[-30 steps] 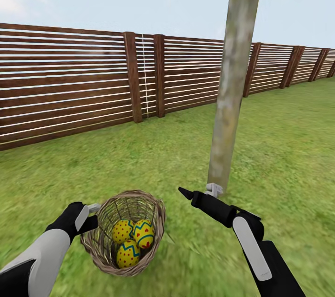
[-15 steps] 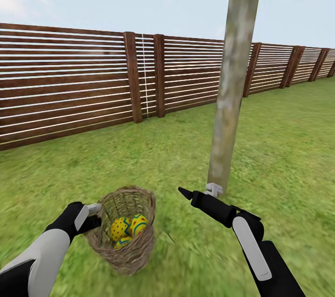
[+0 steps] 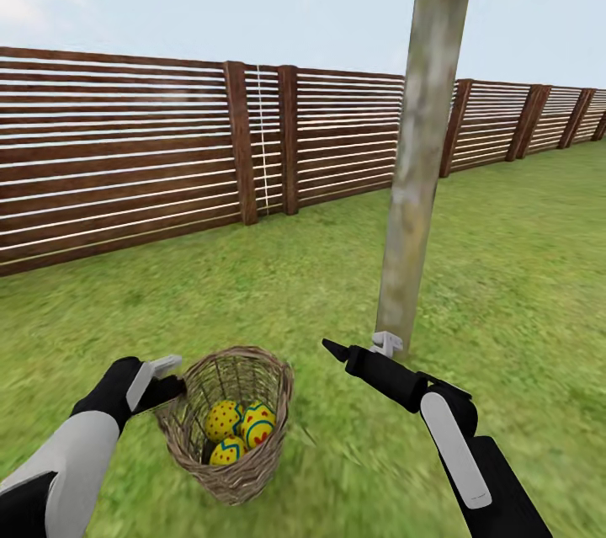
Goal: Take the three Easter eggs out of the wicker basket on the lawn in the garden, then place them on the lawn next to a single tree (choose any tree) so that all three eggs are next to the same tree and none are left in the basket.
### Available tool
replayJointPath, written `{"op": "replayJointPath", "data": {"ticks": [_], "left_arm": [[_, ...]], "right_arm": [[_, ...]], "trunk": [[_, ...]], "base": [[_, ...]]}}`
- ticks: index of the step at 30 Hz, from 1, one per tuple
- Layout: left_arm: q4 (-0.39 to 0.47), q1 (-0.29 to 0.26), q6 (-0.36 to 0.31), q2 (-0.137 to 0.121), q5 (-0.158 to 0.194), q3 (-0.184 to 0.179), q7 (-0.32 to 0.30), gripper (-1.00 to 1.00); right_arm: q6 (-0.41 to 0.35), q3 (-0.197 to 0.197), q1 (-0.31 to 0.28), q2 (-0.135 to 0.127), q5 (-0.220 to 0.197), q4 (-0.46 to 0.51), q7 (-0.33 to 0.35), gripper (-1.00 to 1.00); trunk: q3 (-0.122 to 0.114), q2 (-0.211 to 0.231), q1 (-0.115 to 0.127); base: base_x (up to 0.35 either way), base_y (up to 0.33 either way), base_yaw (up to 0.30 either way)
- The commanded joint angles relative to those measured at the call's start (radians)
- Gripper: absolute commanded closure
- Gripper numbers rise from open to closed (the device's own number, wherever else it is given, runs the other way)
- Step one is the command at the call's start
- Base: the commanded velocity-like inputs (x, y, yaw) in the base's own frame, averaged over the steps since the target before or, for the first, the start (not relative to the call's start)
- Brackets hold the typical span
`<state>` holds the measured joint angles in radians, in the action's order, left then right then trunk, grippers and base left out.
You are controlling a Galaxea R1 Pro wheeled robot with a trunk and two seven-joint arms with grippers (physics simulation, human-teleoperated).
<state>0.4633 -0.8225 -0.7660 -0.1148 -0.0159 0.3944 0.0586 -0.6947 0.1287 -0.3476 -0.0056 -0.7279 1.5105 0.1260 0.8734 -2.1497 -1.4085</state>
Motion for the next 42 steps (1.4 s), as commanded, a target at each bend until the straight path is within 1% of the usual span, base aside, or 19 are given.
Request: {"op": "replayJointPath", "data": {"ticks": [1, 5, 7, 10, 11, 12, 15, 17, 18, 19, 23, 25, 28, 31, 33, 36, 38, 40, 42], "left_arm": [[0.012, 0.0, -0.018, -0.005, -0.001, 0.006, -0.017, -1.0], [0.03, 0.0, -0.044, -0.039, 0.001, 0.008, -0.109, -1.0], [0.032, 0.0, -0.049, -0.057, 0.001, 0.018, -0.166, -1.0], [0.033, 0.0, -0.067, -0.085, 0.001, 0.053, -0.246, -1.0], [0.033, 0.0, -0.071, -0.09, 0.001, 0.061, -0.26, -1.0], [0.033, 0.0, -0.078, -0.102, 0.001, 0.078, -0.289, -1.0], [0.034, 0.002, -0.089, -0.133, 0.001, 0.12, -0.391, -1.0], [0.034, 0.003, -0.092, -0.156, 0.001, 0.132, -0.467, -1.0], [0.033, 0.004, -0.093, -0.169, 0.001, 0.135, -0.508, -1.0], [0.033, 0.005, -0.094, -0.176, 0.0, 0.137, -0.529, -1.0], [0.031, 0.008, -0.096, -0.227, -0.002, 0.14, -0.701, -1.0], [0.029, 0.009, -0.096, -0.244, -0.002, 0.141, -0.756, -1.0], [0.027, 0.01, -0.096, -0.254, -0.002, 0.142, -0.787, -1.0], [0.027, 0.011, -0.096, -0.258, -0.002, 0.143, -0.798, -1.0], [0.026, 0.011, -0.096, -0.26, -0.001, 0.159, -0.801, -1.0], [0.026, 0.012, -0.094, -0.265, -0.003, 0.224, -0.803, -1.0], [0.026, 0.012, -0.093, -0.266, -0.005, 0.265, -0.803, -1.0], [0.026, 0.012, -0.092, -0.267, -0.006, 0.284, -0.802, -1.0], [0.026, 0.012, -0.092, -0.267, -0.007, 0.292, -0.801, -1.0]], "right_arm": [[-0.003, 0.0, -0.001, -0.001, 0.002, 0.0, 0.003, -1.0], [-0.003, 0.0, -0.001, -0.001, 0.002, 0.0, 0.003, -1.0], [-0.003, 0.0, -0.001, -0.001, 0.002, 0.0, 0.003, -1.0], [-0.003, 0.0, -0.001, -0.001, 0.002, 0.0, 0.003, -1.0], [-0.003, 0.0, -0.001, -0.001, 0.002, 0.0, 0.003, -1.0], [-0.004, 0.0, -0.001, -0.001, 0.002, 0.0, 0.003, -1.0], [-0.003, 0.0, -0.001, -0.001, 0.002, 0.0, 0.003, -1.0], [-0.003, 0.0, -0.001, -0.001, 0.002, 0.0, 0.003, -1.0], [-0.003, 0.0, -0.001, -0.001, 0.002, 0.0, 0.003, -1.0], [-0.003, 0.0, -0.001, -0.001, 0.002, 0.0, 0.003, -1.0], [-0.003, 0.001, -0.001, 0.0, 0.003, 0.0, 0.002, -1.0], [-0.003, 0.001, -0.001, 0.001, 0.004, 0.0, -0.001, -1.0], [-0.003, 0.003, -0.001, 0.003, 0.004, 0.0, -0.005, -1.0], [-0.002, 0.018, -0.001, 0.003, 0.011, 0.001, -0.008, -1.0], [-0.002, 0.034, -0.001, 0.003, 0.018, 0.002, -0.01, -1.0], [-0.003, 0.053, -0.001, 0.004, 0.023, 0.004, -0.022, -1.0], [-0.008, 0.065, -0.001, 0.007, 0.024, 0.006, -0.045, -1.0], [-0.015, 0.082, -0.001, 0.013, 0.025, 0.009, -0.096, -1.0], [-0.029, 0.107, -0.002, 0.017, 0.025, 0.014, -0.172, -1.0]], "trunk": [[-0.002, 0.007, 0.004], [-0.015, 0.035, 0.019], [-0.021, 0.049, 0.027], [-0.03, 0.07, 0.039], [-0.034, 0.077, 0.042], [-0.037, 0.084, 0.046], [-0.046, 0.105, 0.058], [-0.052, 0.119, 0.065], [-0.056, 0.126, 0.069], [-0.059, 0.133, 0.073], [-0.071, 0.161, 0.088], [-0.077, 0.175, 0.096], [-0.087, 0.196, 0.108], [-0.096, 0.217, 0.119], [-0.103, 0.231, 0.127], [-0.112, 0.252, 0.138], [-0.118, 0.266, 0.146], [-0.124, 0.28, 0.154], [-0.131, 0.294, 0.161]], "base": [[0.0, 0.0, 0.0], [0.0, 0.0, 0.0], [0.0, 0.0, 0.0], [0.0, 0.0, 0.0], [0.0, 0.0, 0.0], [0.0, 0.0, 0.0], [0.0, 0.0, 0.0], [0.0, 0.0, 0.0], [0.0, 0.0, 0.0], [0.0, 0.0, 0.0], [0.0, 0.0, 0.0], [0.0, 0.0, 0.0], [0.0, 0.0, 0.0], [0.0, 0.0, 0.0], [0.0, 0.0, 0.0], [0.0, 0.0, 0.0], [0.0, 0.0, 0.0], [0.0, 0.0, 0.0], [0.0, 0.0, 0.0]]}}
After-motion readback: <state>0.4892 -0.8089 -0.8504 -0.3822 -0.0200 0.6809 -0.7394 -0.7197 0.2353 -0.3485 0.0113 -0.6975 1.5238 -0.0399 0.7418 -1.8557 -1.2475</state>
